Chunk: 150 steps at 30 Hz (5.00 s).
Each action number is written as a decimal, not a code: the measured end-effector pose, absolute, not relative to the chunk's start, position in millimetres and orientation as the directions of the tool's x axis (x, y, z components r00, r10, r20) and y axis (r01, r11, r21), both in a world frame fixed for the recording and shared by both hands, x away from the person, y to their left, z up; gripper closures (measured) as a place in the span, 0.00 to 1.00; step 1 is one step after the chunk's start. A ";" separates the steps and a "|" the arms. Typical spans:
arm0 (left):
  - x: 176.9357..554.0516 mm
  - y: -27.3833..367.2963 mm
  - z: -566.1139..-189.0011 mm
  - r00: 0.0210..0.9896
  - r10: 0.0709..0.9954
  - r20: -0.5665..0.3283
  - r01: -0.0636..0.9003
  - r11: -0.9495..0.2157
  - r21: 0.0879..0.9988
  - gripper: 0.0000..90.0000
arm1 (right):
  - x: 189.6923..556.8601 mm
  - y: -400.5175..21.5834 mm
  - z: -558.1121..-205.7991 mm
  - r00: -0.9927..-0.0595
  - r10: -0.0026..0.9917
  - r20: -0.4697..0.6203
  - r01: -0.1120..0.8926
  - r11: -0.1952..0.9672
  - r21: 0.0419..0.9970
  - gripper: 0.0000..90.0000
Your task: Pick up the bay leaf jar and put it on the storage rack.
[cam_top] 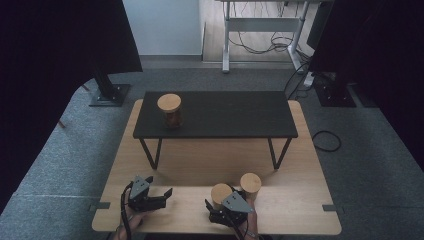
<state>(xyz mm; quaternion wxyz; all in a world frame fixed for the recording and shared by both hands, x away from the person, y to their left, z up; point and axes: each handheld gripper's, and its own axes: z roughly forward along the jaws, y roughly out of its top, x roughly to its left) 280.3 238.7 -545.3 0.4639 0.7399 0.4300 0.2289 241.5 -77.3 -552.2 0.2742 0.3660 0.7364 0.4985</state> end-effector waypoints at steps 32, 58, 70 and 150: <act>280.5 241.4 -544.2 0.519 0.853 -0.059 0.420 -0.195 0.886 0.08 | 239.0 -83.2 -548.8 -0.578 0.816 -0.024 0.243 0.201 0.949 0.28; 280.6 240.8 -544.6 0.518 0.854 -0.055 0.422 -0.199 0.884 0.08 | 231.0 -95.0 -527.2 -0.612 0.791 -0.018 0.185 0.165 0.969 0.28; 280.7 240.3 -545.3 0.519 0.853 -0.054 0.423 -0.201 0.884 0.08 | 228.7 -100.9 -517.8 -0.617 0.787 -0.020 0.167 0.156 0.974 0.28; 281.6 240.8 -543.9 0.523 0.851 -0.054 0.420 -0.202 0.885 0.08 | 230.5 -124.1 -442.7 -0.658 0.748 -0.088 -0.012 0.106 0.994 0.28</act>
